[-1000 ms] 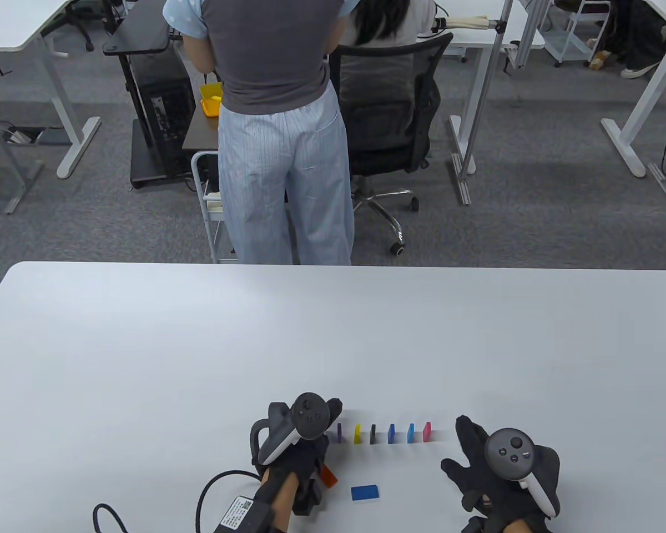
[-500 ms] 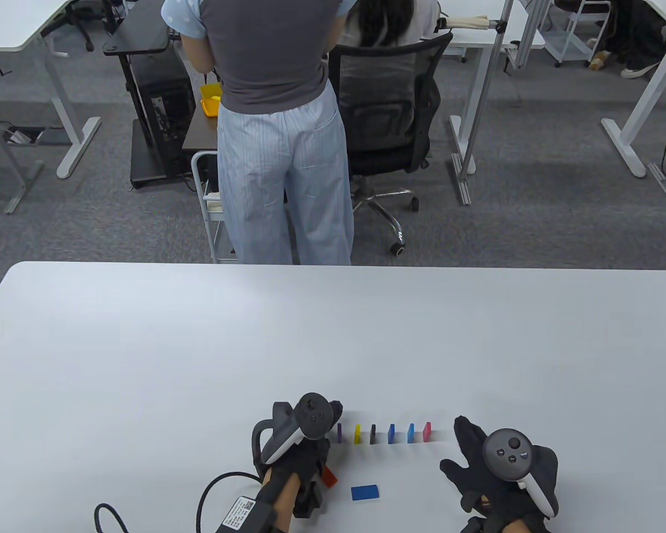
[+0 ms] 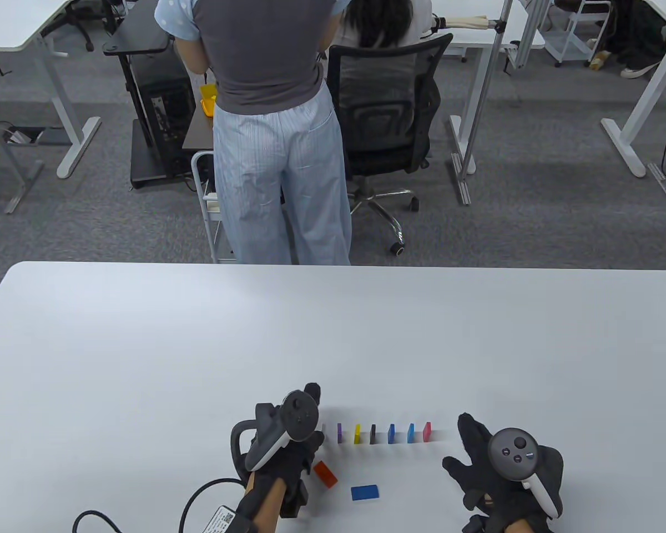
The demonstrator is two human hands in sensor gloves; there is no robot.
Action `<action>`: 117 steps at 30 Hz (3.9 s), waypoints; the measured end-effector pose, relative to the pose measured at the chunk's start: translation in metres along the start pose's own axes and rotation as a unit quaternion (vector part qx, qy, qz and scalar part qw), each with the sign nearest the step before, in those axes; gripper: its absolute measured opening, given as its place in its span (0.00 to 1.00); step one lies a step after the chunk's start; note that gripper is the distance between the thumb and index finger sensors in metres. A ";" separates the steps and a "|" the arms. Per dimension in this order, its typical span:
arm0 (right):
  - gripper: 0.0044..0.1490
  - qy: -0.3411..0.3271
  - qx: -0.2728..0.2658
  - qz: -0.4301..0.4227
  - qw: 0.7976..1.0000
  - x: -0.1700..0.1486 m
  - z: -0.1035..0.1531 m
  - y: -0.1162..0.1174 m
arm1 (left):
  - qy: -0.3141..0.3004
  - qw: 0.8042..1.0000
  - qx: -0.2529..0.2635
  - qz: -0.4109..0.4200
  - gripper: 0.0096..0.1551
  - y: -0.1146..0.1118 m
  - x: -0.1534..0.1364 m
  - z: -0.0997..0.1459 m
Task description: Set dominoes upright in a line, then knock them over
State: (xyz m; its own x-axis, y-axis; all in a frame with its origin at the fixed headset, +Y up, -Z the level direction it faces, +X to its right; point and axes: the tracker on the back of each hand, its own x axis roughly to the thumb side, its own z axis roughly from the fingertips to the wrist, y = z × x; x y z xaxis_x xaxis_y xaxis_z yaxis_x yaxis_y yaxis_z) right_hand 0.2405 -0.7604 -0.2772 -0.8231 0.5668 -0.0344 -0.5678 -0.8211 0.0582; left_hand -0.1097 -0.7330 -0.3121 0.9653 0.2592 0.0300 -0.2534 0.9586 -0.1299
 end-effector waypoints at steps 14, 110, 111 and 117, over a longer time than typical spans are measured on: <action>0.54 0.001 0.016 0.024 1.000 0.003 -0.001 0.006 | 0.112 0.939 -0.241 -0.220 0.62 -0.059 0.005 0.000; 0.51 0.024 0.030 0.032 0.999 -0.002 -0.005 0.009 | -0.064 0.998 -0.004 0.024 0.40 -0.059 -0.020 -0.029; 0.51 0.024 0.031 0.032 0.999 -0.002 -0.006 0.010 | -0.063 0.998 -0.001 0.022 0.41 -0.059 -0.020 -0.029; 0.51 0.022 0.031 0.031 0.999 -0.002 -0.006 0.009 | -0.053 0.998 -0.008 0.019 0.44 -0.054 -0.025 -0.026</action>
State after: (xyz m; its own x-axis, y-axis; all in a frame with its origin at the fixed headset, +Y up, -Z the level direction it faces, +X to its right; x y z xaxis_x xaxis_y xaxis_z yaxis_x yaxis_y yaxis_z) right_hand 0.2366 -0.7695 -0.2822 -0.8570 0.5101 -0.0734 -0.5153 -0.8482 0.1228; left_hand -0.1180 -0.7947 -0.3319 0.9425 0.3080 0.1300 -0.2886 0.9458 -0.1486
